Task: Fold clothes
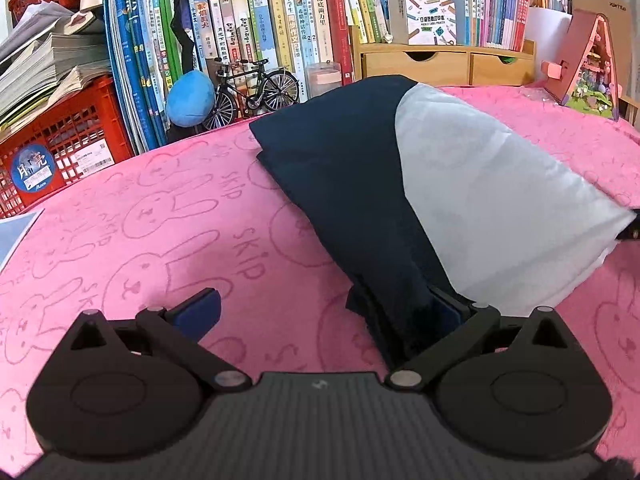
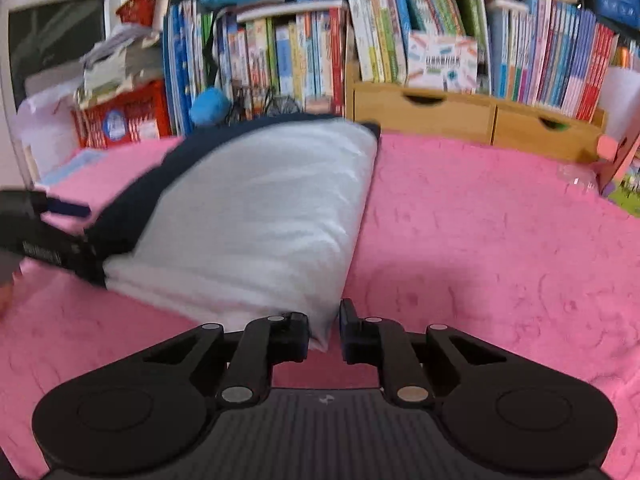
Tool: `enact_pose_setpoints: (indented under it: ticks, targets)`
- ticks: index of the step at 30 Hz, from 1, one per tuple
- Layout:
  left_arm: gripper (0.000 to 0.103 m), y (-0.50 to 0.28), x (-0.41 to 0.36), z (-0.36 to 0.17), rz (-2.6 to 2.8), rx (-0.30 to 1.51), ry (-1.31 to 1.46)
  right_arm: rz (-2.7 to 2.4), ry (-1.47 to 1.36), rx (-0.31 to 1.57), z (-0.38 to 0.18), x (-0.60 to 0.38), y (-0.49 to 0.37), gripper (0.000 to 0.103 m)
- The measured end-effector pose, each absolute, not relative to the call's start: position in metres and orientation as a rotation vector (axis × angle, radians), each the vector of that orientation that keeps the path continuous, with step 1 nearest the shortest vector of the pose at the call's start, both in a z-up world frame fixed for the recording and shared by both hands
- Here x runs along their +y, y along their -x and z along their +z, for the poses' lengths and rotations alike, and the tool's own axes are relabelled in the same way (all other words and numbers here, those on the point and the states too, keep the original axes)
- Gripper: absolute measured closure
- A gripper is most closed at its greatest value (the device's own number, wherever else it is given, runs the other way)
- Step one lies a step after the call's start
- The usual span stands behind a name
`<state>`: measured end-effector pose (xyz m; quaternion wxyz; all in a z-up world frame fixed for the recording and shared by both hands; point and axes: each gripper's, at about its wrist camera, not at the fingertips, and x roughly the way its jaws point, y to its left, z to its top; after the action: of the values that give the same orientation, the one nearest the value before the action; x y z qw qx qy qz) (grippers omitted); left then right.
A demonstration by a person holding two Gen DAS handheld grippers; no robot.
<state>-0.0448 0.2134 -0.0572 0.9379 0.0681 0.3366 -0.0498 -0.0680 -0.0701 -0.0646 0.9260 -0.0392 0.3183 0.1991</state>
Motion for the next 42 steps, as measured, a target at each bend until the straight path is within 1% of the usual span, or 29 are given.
enact_pose_setpoints:
  ticks: [4, 14, 18, 21, 22, 23, 24, 26, 27, 28, 29, 33, 36, 38, 42]
  targets:
    - [0.0, 0.047, 0.218, -0.06, -0.096, 0.679, -0.102, 0.418, 0.123, 0.643, -0.064, -0.074, 0.078, 0.086]
    - [0.0, 0.059, 0.229, -0.06, -0.089, 0.696, -0.086, 0.431, 0.117, 0.655, -0.06, -0.079, 0.081, 0.085]
    - [0.0, 0.069, 0.235, -0.059, -0.073, 0.711, -0.048, 0.456, 0.119, 0.674, -0.059, -0.09, 0.084, 0.08]
    - [0.0, 0.077, 0.239, -0.056, -0.054, 0.733, 0.002, 0.474, 0.141, 0.671, -0.058, -0.097, 0.094, 0.07]
    - [0.0, 0.081, 0.24, -0.055, -0.046, 0.74, 0.017, 0.487, 0.143, 0.671, -0.058, -0.1, 0.097, 0.063]
    - [0.0, 0.085, 0.24, -0.053, -0.029, 0.748, 0.021, 0.502, 0.143, 0.674, -0.057, -0.102, 0.1, 0.053]
    - [0.0, 0.089, 0.238, -0.052, -0.001, 0.758, 0.011, 0.522, 0.139, 0.679, -0.057, -0.102, 0.103, 0.048]
    - [0.0, 0.099, 0.229, -0.051, 0.063, 0.768, -0.035, 0.553, 0.159, 0.688, -0.058, -0.098, 0.11, 0.026]
    - [0.0, 0.104, 0.224, -0.051, 0.083, 0.769, -0.055, 0.567, 0.171, 0.692, -0.058, -0.096, 0.113, 0.02]
    - [0.0, 0.109, 0.219, -0.052, 0.081, 0.768, -0.063, 0.568, 0.195, 0.691, -0.059, -0.091, 0.117, 0.012]
    - [0.0, 0.113, 0.213, -0.052, 0.073, 0.768, -0.064, 0.562, 0.202, 0.69, -0.06, -0.087, 0.119, 0.01]
    - [0.0, 0.123, 0.195, -0.051, 0.02, 0.771, -0.024, 0.54, 0.164, 0.694, -0.057, -0.08, 0.122, 0.008]
    - [0.0, 0.121, 0.182, -0.047, 0.007, 0.757, -0.025, 0.548, 0.155, 0.663, -0.052, -0.079, 0.122, 0.007]
    - [0.0, 0.116, 0.176, -0.046, 0.003, 0.751, -0.028, 0.545, 0.152, 0.644, -0.048, -0.08, 0.118, 0.001]
    - [0.0, 0.103, 0.168, -0.045, 0.009, 0.748, -0.023, 0.535, 0.147, 0.606, -0.04, -0.08, 0.108, 0.0]
